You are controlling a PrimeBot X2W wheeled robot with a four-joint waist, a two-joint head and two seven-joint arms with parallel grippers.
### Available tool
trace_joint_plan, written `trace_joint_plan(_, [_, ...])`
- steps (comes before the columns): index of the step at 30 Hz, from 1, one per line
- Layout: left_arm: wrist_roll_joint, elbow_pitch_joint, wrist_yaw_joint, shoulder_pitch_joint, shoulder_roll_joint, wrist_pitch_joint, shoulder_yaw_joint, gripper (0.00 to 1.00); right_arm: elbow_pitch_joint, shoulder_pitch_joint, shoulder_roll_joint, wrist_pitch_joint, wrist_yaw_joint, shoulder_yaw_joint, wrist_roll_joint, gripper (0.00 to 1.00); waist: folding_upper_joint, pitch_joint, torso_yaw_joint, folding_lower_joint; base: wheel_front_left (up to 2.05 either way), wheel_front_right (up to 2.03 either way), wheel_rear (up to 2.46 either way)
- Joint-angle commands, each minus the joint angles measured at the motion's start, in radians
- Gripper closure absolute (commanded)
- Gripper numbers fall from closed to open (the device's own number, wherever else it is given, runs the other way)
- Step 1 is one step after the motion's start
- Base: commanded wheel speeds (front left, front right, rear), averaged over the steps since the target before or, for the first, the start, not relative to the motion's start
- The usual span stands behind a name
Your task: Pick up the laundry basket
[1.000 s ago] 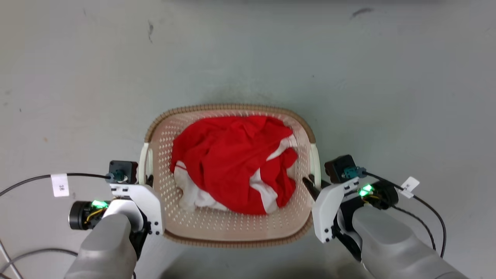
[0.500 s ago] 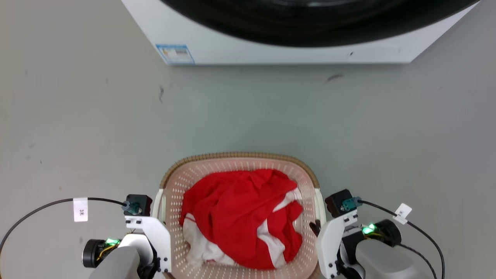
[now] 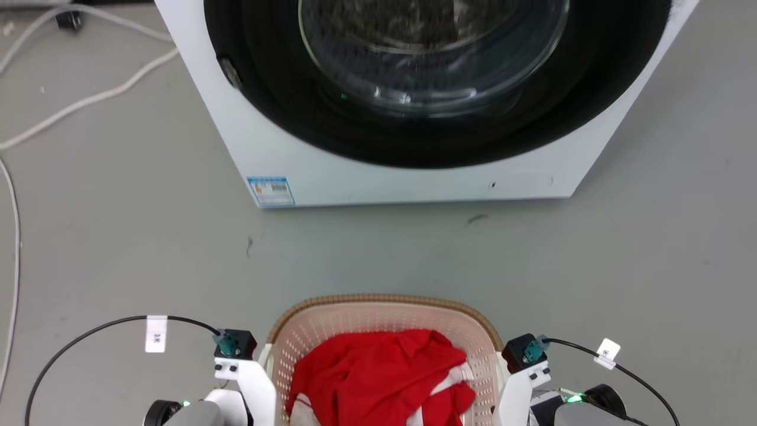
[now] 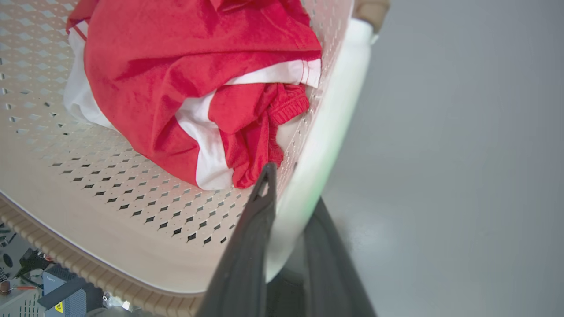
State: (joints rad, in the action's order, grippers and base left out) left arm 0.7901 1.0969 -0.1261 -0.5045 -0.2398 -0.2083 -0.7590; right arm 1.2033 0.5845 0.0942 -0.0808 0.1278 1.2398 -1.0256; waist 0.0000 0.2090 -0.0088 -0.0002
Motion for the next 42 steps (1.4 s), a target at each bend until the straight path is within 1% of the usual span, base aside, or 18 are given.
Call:
trace_joint_plan(1, [0.015,-0.023,-0.007,0.009,0.016,-0.018,-0.022,1.00,-0.022,-0.011,-0.016,-0.011,0.005,0.011,0.000,1.00,0.0000,-0.049,-0.014,0.0002,0.00,0.00,0.00])
trace_joint_plan(7, [0.079,-0.048,-0.009,-0.003,-0.001,-0.088,-0.103,1.00,-0.032,-0.014,0.012,-0.074,0.005,0.024,-0.019,1.00,0.0000,-0.117,-0.024,0.0002,0.00,0.00,0.00])
trace_joint_plan(8, [0.098,-0.052,-0.009,-0.010,-0.001,-0.111,-0.129,1.00,-0.033,-0.012,0.019,-0.090,0.004,0.026,-0.024,1.00,0.0000,-0.136,-0.026,0.0002,0.00,0.00,0.00])
trace_joint_plan(20, [0.186,-0.043,-0.009,-0.036,0.004,-0.199,-0.231,1.00,-0.025,0.025,0.043,-0.153,0.004,0.036,-0.036,1.00,0.0000,-0.210,-0.021,0.0002,0.00,0.00,0.00])
trace_joint_plan(32, [0.267,-0.015,-0.009,-0.049,0.006,-0.250,-0.297,1.00,-0.035,0.029,0.025,-0.188,0.004,0.040,-0.038,1.00,0.0000,-0.267,-0.023,0.0002,0.00,0.00,0.00])
trace_joint_plan(42, [0.313,-0.001,-0.010,-0.044,0.009,-0.276,-0.343,1.00,-0.040,0.010,0.032,-0.205,0.004,0.042,-0.025,1.00,0.0000,-0.307,-0.023,0.0002,0.00,0.00,0.00])
